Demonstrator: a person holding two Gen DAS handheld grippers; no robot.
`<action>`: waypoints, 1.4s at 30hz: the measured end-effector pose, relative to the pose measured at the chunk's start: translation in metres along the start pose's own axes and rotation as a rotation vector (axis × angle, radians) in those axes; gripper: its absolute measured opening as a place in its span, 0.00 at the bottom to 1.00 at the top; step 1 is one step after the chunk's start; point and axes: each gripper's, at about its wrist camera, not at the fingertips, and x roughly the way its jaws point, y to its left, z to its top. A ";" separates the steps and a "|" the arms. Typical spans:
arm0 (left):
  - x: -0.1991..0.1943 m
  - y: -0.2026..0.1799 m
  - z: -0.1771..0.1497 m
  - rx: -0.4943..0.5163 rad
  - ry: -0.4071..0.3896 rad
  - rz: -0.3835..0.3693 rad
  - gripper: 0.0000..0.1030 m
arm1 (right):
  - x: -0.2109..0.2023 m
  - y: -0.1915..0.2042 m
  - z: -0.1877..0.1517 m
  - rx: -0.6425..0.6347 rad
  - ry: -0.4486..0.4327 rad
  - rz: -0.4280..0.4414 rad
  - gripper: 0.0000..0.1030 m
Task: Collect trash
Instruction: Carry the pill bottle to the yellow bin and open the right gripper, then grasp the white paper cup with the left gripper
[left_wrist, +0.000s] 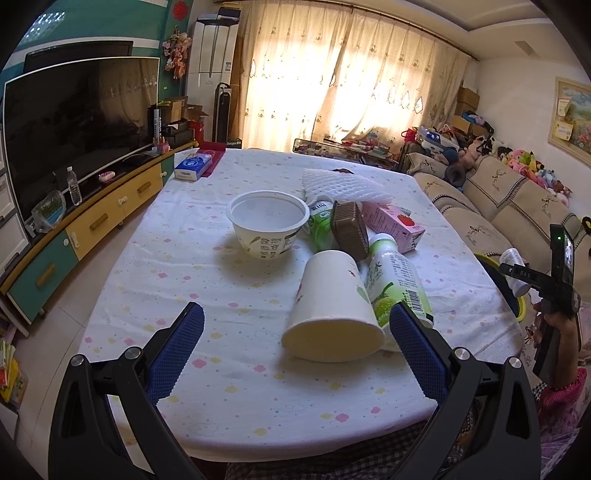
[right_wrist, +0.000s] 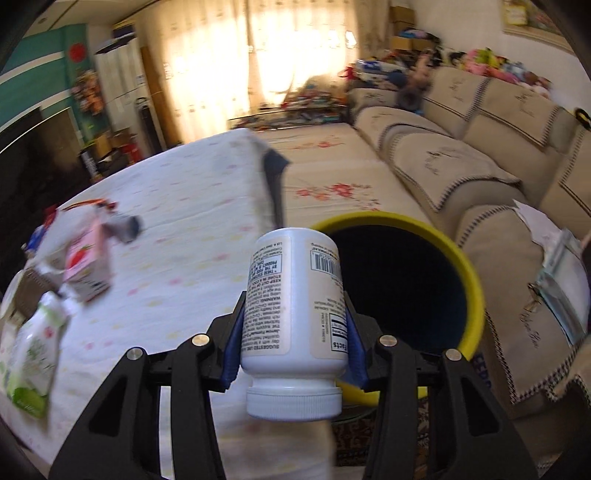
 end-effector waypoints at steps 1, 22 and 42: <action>0.002 -0.004 0.000 0.008 0.006 -0.001 0.96 | 0.008 -0.009 0.001 0.010 0.009 -0.019 0.43; 0.051 -0.043 0.014 0.044 0.110 -0.027 0.96 | 0.050 -0.058 0.000 0.080 0.069 -0.043 0.44; 0.103 -0.031 0.016 0.046 0.294 -0.043 0.78 | 0.050 -0.047 -0.009 0.064 0.099 -0.011 0.47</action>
